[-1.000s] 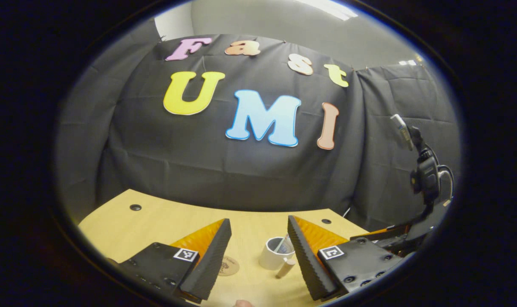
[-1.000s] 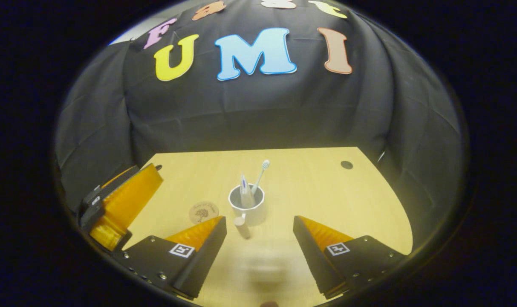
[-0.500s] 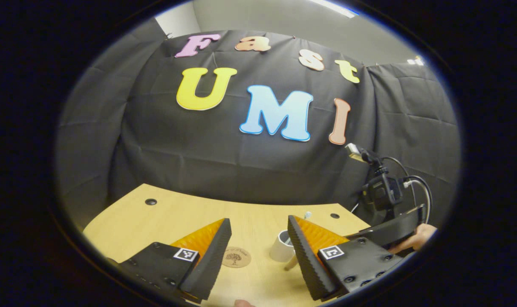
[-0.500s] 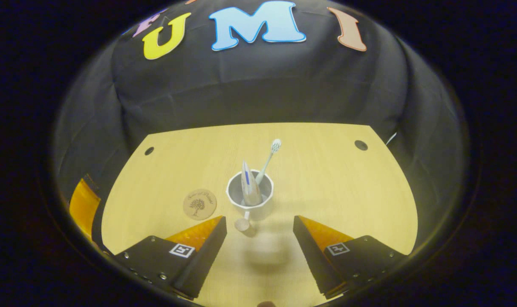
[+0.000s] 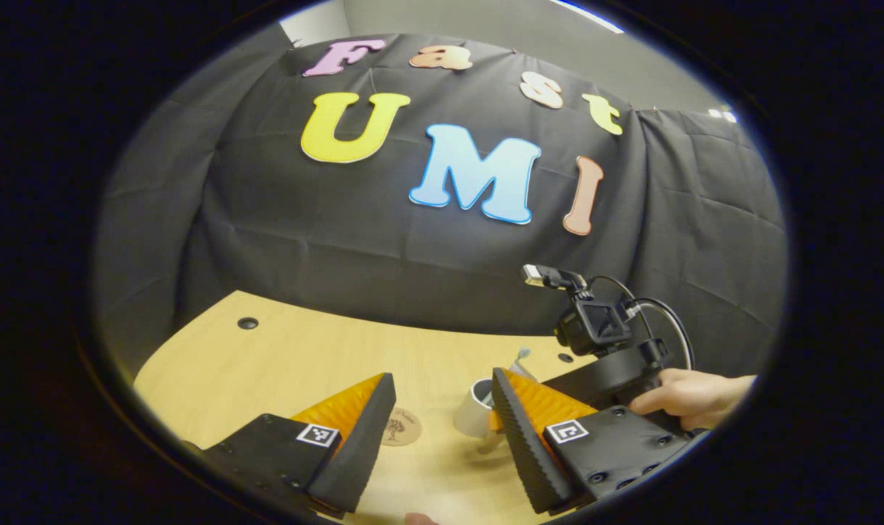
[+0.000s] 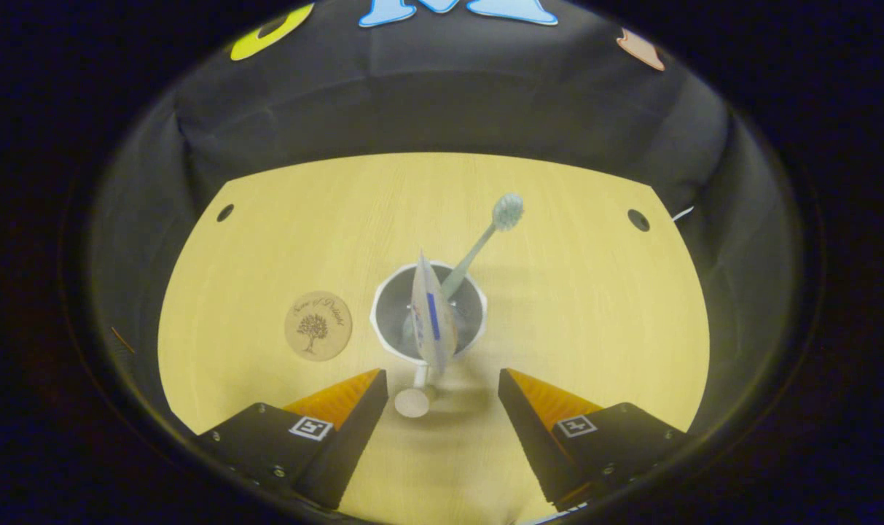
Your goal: Put the toothbrush and toothpaste on the desktop into the cup, then pick up the cup and place it on the coaster on the desktop.
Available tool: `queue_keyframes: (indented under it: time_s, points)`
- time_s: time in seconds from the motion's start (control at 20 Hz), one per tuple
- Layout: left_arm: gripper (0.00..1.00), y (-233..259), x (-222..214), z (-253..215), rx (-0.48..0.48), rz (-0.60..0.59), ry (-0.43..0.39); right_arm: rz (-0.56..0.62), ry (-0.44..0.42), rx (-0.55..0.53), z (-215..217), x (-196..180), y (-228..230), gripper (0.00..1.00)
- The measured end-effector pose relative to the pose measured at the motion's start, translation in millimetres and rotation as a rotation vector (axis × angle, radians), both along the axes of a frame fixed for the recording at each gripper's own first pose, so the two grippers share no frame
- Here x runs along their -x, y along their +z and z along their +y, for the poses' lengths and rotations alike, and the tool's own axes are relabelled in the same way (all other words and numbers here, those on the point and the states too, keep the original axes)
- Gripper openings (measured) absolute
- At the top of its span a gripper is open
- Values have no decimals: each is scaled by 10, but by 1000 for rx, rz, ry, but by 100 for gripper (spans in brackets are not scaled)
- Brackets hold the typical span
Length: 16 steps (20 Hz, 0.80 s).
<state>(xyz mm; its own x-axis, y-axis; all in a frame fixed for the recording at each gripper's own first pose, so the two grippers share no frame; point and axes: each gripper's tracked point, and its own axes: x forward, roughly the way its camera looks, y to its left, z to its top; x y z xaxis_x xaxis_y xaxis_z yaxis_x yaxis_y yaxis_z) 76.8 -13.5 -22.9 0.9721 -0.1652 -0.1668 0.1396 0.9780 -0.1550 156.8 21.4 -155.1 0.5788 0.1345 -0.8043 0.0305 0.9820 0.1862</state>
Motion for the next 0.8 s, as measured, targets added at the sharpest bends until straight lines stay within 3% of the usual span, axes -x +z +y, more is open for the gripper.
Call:
queue_keyframes:
  time_s: [0.35, 0.8]
  points:
    - [88, -198, -74, 166, 28, 69, -1, 104, 1, 29, 67, -141, -226, 92]
    - [88, -344, -82, 355, 55, 100, 26, 199, 3, 30, 147, -223, -450, 69]
